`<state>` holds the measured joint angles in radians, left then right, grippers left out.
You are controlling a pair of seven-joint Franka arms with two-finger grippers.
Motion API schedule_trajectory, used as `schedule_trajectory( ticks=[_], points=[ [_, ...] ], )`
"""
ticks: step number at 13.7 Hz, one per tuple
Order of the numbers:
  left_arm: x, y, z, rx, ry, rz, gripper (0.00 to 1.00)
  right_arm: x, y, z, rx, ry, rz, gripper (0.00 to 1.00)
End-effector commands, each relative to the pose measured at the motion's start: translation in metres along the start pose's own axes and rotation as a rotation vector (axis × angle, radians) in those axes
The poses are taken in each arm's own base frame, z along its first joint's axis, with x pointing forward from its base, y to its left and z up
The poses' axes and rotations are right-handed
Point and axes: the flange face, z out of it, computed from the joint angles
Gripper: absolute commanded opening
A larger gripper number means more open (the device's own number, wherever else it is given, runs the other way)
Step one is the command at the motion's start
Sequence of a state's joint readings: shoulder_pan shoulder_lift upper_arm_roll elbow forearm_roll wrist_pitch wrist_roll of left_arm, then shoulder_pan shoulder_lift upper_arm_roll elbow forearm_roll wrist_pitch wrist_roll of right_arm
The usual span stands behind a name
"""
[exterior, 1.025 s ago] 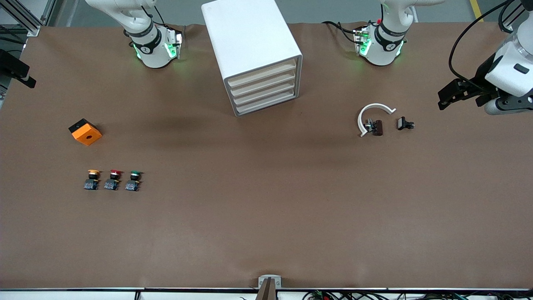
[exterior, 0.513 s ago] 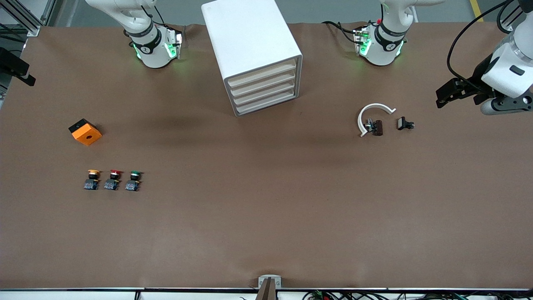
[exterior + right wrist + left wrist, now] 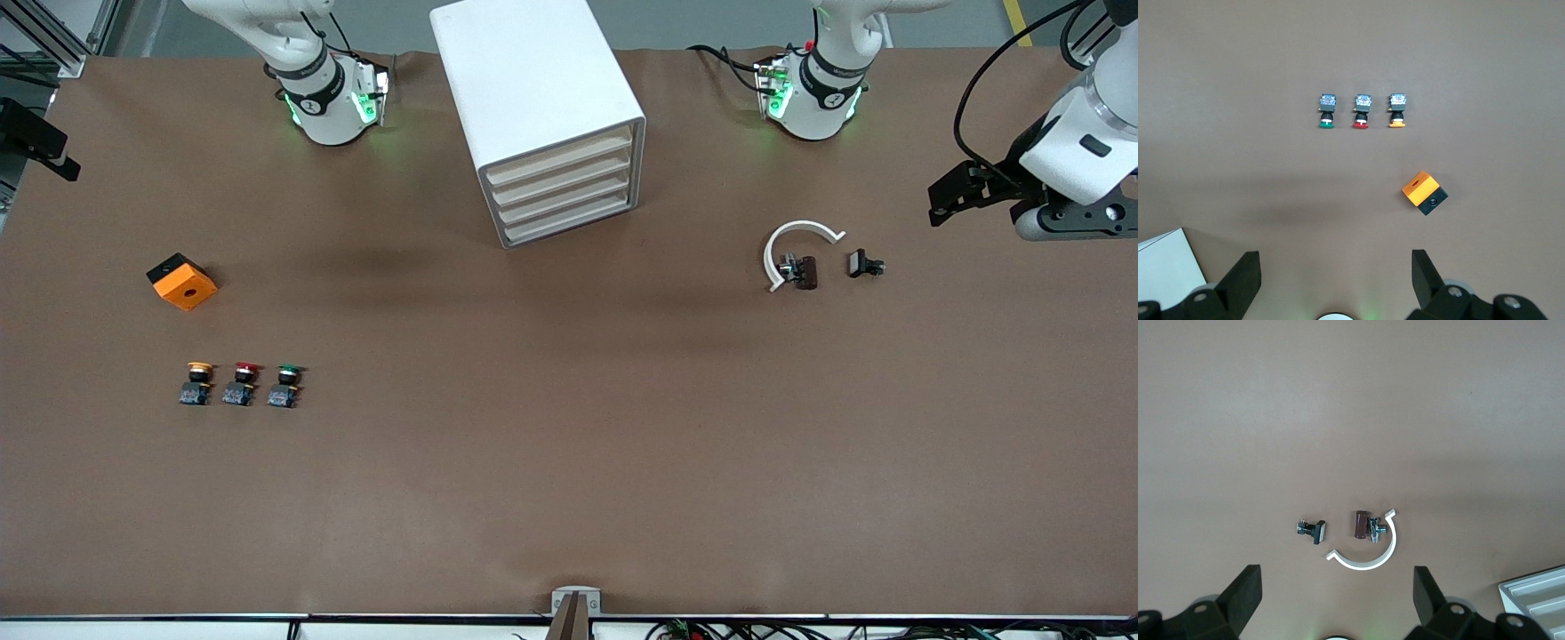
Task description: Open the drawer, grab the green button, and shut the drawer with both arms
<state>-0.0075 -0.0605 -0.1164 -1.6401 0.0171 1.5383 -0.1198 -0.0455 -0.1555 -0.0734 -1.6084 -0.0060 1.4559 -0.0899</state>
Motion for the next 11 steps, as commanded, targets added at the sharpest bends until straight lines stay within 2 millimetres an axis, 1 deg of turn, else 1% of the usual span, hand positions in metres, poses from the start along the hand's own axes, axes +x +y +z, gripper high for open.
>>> schedule_trajectory(
  ticks=[1,5,11],
  points=[
    [-0.016,0.001,-0.003,0.007,0.031,0.015,1.0,-0.009,0.002,-0.003,-0.018,0.011,0.008,1.0],
    [-0.005,-0.003,-0.012,0.0,0.049,0.006,1.0,-0.008,0.002,-0.002,-0.016,0.01,0.008,1.0],
    [-0.006,-0.005,-0.014,-0.001,0.038,-0.006,1.0,-0.009,0.004,-0.001,-0.007,0.001,0.016,1.0]
  ],
)
